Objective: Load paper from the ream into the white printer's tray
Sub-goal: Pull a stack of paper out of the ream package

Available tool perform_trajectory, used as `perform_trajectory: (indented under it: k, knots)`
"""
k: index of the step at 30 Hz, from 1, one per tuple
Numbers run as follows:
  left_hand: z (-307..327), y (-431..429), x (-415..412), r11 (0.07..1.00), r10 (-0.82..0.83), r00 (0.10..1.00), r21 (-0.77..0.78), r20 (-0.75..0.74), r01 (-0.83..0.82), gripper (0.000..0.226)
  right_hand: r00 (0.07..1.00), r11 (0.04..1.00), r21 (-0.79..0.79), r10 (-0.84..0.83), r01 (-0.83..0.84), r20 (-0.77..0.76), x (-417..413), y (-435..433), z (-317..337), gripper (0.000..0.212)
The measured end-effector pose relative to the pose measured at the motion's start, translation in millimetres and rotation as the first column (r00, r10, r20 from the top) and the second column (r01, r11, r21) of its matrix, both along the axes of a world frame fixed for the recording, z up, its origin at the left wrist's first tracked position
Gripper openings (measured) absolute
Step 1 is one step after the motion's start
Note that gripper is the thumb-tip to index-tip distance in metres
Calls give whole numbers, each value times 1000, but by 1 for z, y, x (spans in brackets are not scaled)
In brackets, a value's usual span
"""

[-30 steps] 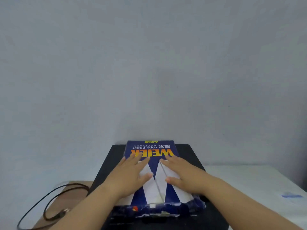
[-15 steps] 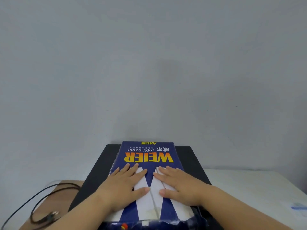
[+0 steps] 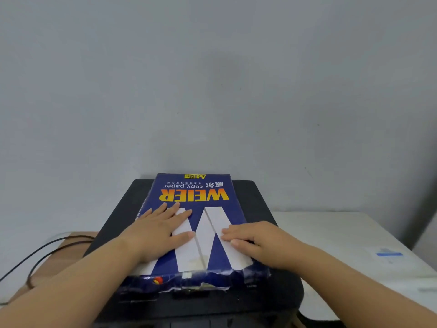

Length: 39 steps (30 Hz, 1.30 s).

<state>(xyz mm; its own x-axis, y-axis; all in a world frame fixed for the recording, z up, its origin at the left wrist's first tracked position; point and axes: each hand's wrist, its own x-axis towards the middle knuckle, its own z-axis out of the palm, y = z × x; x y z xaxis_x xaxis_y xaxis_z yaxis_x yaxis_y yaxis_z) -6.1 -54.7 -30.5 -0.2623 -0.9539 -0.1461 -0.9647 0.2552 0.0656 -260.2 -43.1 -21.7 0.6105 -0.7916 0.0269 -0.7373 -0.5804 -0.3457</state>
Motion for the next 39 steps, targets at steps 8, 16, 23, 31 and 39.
perform_trajectory:
  k: [8,16,23,31,39]
  knots:
    - [-1,-1,0,1000,-10,1000,4,-7,10,115,993,970,-230,-64,85,95,-18,34,-22,47]
    - [1,2,-3,1000,7,1000,7,3,-7,102,991,842,-523,-95,132,97,-19,51,-33,19]
    - [1,1,-3,1000,9,1000,1,-2,-9,96,996,766,-641,88,-47,32,-39,95,-47,36]
    - [0,0,-3,1000,2,1000,-4,-1,-2,71,981,728,-672,192,-133,14,-39,117,-35,21]
    - [1,-1,-2,1000,-9,1000,5,15,9,64,961,955,-124,-260,271,93,58,69,19,37]
